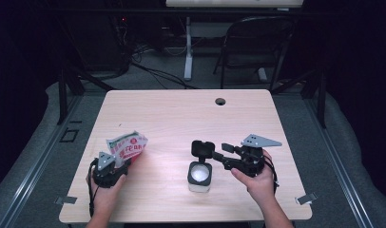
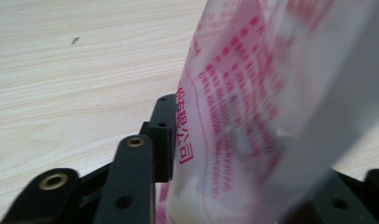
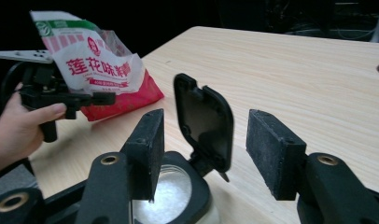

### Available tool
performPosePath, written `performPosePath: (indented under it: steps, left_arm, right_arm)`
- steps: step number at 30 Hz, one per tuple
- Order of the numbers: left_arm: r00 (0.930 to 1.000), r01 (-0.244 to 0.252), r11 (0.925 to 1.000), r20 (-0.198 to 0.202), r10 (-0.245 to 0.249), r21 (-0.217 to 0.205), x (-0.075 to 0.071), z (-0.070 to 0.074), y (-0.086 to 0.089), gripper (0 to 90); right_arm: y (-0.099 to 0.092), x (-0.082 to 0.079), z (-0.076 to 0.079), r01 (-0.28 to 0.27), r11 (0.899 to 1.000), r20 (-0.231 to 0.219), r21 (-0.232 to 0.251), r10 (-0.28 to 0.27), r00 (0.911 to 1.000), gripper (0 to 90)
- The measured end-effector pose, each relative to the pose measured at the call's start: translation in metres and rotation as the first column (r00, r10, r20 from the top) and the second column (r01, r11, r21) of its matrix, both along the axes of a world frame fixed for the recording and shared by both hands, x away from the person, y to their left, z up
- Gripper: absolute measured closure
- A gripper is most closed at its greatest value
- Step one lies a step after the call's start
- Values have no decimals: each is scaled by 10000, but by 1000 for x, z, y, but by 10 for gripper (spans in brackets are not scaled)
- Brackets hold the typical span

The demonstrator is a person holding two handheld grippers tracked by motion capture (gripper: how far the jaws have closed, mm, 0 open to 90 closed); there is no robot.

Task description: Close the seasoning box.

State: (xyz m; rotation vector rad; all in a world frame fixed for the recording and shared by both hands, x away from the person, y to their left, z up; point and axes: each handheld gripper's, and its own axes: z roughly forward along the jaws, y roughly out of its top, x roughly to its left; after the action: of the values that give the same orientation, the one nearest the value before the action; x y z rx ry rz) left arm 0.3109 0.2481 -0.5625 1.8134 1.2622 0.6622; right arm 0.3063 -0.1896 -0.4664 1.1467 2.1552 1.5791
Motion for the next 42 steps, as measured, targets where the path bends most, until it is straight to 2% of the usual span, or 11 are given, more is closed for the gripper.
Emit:
performPosePath:
  steps: [1, 8, 11, 16, 22, 27, 31, 35, 39, 40, 42]
  left_arm:
    - [9998, 11, 10000, 202, -12, 39, -1, 1, -2, 590]
    - [9978, 195, 9996, 630, -207, 191, -6, 5, -8, 476]
    - [9971, 243, 9997, 726, -244, 16, -6, 7, -9, 433]
    - [9962, 495, 9988, 715, -493, -1, -8, 8, -11, 360]
    - [9912, 913, 9953, 935, -940, 321, -14, 11, -17, 343]
    - [9853, 1260, 9892, 1062, -1335, 742, -22, 12, -23, 369]
    - [9836, 1548, 9842, 798, -1617, 859, -26, 11, -27, 361]
    - [9799, 1898, 9711, 343, -1967, 1447, -28, 5, -36, 359]
    - [9696, 2416, 9513, -83, -2446, 1915, -30, -1, -46, 354]
    - [9696, 2416, 9513, -83, -2446, 1915, -30, -1, -46, 354]
    - [9624, 2693, 9370, -247, -2707, 2223, -31, -4, -52, 352]
  right_arm:
    - [-1, 2, -1, 92, 9998, -29, -182, -92, 10000, 467]
    - [-2, 3, -2, 196, 9994, 9, -285, -196, 9998, 467]
    - [-5, 4, -1, 240, 9993, 5, -284, -240, 9997, 467]
    - [-10, 5, -1, 326, 9994, -39, -105, -327, 9995, 467]
    - [-14, 8, 1, 340, 9994, -18, 80, -340, 9994, 471]
    - [-16, 11, 3, 258, 9995, 120, -154, -257, 9996, 514]
    - [-17, 15, 5, 327, 9993, 205, -187, -323, 9993, 512]
    - [-18, 20, 5, 231, 9993, 134, -294, -228, 9997, 501]
    - [-18, 23, 5, 311, 9985, -23, -442, -312, 9995, 476]
    - [-18, 23, 5, 311, 9985, -23, -442, -312, 9995, 476]
    - [-16, 25, 4, 228, 9990, -59, -390, -231, 9997, 485]
